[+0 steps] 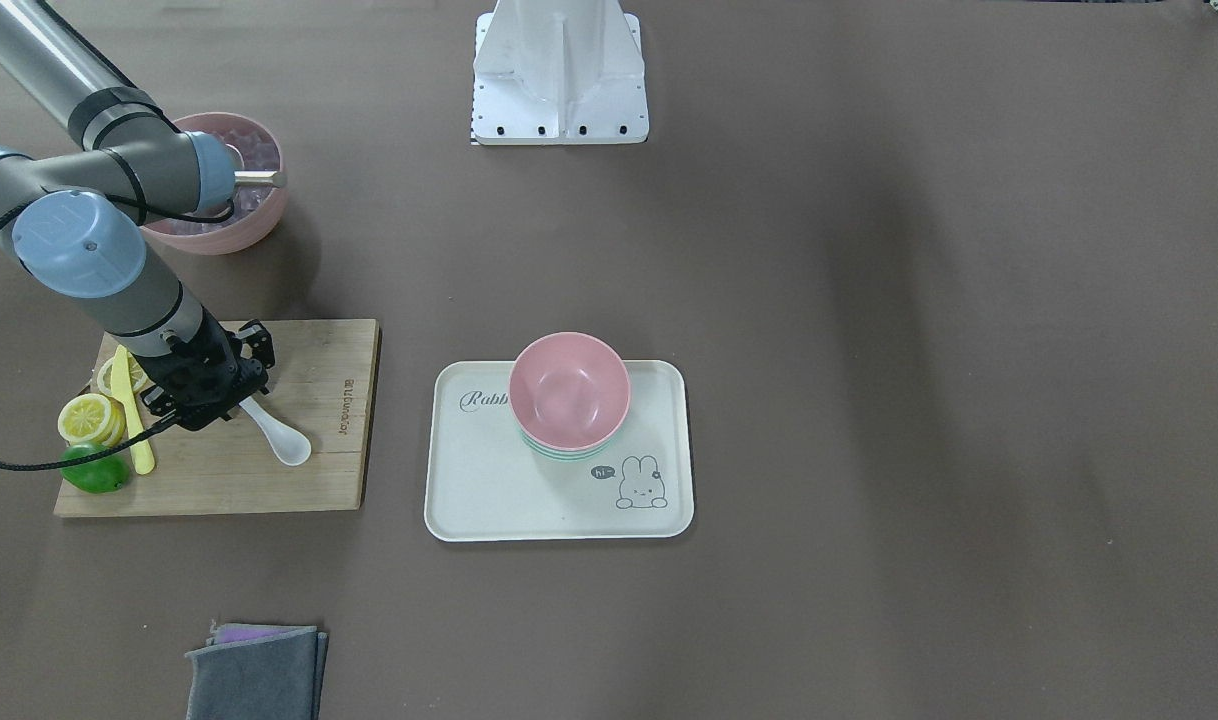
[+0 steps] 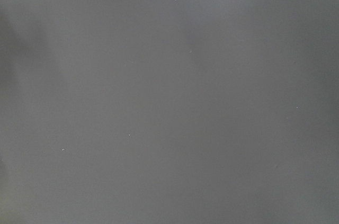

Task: Stack pink bowl on green and place spoon
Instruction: 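Withdraw the left arm while the right gripper descends onto the white spoon, then grasp the white spoon with the right gripper and lift it toward the tray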

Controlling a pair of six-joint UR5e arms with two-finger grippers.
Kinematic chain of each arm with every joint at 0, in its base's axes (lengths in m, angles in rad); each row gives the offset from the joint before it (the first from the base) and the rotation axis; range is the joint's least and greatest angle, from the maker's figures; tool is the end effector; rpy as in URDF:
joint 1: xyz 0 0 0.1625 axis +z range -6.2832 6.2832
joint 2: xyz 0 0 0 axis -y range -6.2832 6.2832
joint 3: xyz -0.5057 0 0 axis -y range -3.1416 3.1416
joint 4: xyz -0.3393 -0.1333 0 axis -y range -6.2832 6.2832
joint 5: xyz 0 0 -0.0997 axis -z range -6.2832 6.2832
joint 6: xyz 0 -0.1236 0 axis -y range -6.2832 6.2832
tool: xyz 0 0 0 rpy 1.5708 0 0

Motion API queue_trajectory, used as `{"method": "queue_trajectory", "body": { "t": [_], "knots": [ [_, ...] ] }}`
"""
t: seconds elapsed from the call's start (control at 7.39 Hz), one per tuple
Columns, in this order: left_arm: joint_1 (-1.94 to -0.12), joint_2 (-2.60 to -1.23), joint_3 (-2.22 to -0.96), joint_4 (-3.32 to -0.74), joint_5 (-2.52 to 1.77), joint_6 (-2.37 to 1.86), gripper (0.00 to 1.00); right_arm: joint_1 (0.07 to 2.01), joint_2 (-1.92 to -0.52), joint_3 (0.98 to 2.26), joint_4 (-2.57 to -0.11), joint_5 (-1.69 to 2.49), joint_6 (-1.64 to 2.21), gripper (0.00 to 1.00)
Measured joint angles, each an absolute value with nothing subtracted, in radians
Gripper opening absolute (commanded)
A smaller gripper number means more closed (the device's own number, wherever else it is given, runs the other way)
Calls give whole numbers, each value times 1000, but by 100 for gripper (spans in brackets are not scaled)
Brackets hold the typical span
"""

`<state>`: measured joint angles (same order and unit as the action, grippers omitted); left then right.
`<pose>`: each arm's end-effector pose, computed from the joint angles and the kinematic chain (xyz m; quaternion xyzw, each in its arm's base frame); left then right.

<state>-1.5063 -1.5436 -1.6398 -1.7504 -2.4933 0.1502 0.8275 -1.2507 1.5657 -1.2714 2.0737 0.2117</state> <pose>-0.0064 -0.4402 0.7047 0.1178 0.4377 0.1442 0.8796 -0.3691 -0.5105 0.5684 0.1511 -0.3452 -0.3151 0.8710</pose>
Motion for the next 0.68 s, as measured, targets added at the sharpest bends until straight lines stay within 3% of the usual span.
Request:
{"method": "queue_trajectory", "body": {
  "t": [0.41,0.54,0.68],
  "knots": [
    [-1506,-1542,-1638,-1751,-2490,150,100,832,-1243,1563,-1259,2080,212,25],
    [-1506,-1542,-1637,-1751,-2489,150,100,834,-1241,1563,-1259,2082,212,18],
    [-1506,-1542,-1637,-1750,-2488,149,100,835,-1240,1563,-1260,2082,213,1]
  ]
}}
